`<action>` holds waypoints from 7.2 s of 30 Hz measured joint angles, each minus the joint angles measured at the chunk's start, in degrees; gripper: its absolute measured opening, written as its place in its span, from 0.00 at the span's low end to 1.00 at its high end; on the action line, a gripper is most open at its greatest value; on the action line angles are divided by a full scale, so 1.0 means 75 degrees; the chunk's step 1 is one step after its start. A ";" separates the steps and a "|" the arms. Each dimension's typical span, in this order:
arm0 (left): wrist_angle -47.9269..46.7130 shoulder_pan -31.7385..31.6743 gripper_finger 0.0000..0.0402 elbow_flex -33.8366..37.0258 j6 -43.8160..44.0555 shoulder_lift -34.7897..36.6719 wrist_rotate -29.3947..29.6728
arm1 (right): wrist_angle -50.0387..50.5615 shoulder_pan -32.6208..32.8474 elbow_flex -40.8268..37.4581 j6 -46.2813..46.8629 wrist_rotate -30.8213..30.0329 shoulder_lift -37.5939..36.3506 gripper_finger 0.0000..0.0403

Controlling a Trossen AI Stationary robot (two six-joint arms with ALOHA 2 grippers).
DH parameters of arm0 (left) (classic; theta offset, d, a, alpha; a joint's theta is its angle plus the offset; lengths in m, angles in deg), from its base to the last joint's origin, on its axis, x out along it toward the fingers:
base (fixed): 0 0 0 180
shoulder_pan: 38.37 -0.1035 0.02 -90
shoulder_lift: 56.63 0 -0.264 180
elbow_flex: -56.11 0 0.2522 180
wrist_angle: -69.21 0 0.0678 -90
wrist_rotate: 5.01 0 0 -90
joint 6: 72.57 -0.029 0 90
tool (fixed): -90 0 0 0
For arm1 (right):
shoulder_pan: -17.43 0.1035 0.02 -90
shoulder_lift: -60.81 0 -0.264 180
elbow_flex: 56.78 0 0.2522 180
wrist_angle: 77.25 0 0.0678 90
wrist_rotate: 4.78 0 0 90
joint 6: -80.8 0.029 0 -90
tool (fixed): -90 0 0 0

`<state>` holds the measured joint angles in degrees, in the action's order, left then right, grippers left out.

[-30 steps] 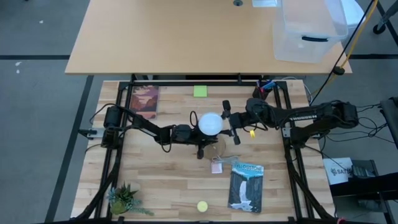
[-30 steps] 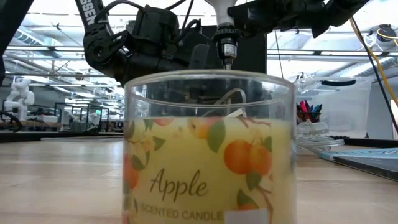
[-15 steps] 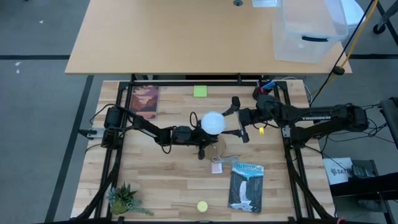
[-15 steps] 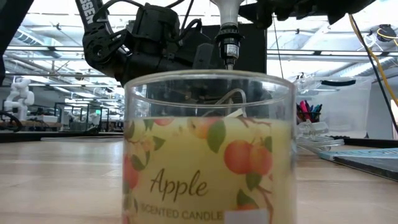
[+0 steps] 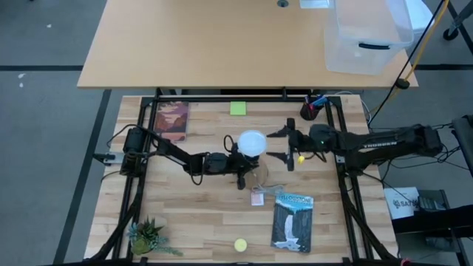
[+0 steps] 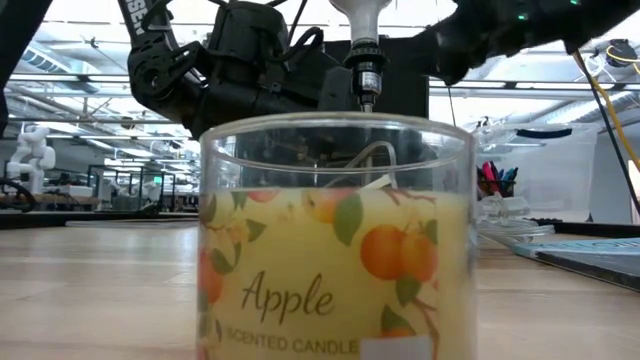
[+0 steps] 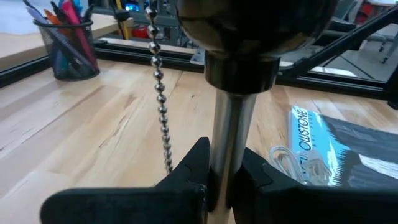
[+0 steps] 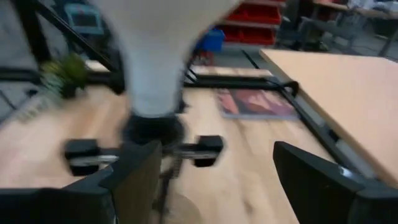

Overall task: Screw lightbulb
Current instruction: Remove the white lightbulb from the brown lamp

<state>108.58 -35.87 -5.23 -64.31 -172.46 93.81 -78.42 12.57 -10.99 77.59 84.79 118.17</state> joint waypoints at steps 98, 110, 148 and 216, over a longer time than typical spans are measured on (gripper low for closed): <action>-0.0187 -0.0281 0.08 -0.0003 -0.0755 0.0012 -0.1776 | -0.3820 -0.0196 0.0950 -0.0787 0.2548 0.2964 0.51; -0.0179 -0.0302 0.08 -0.0012 -0.0677 0.0009 -0.1656 | -0.2418 -0.0137 0.0924 -0.0653 0.2181 0.1737 0.69; -0.0152 -0.0299 0.08 0.0006 -0.0343 0.0009 -0.1135 | 0.0921 0.0172 0.0980 -0.0872 0.1641 -0.1140 0.85; -0.0411 -0.0331 0.08 0.0012 0.0205 0.0012 0.1915 | -0.3870 0.0380 0.1300 -0.0299 -0.1907 0.3250 0.53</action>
<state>105.50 -38.35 -5.14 -62.77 -172.37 108.18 -107.45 15.42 -1.24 75.35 70.49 142.55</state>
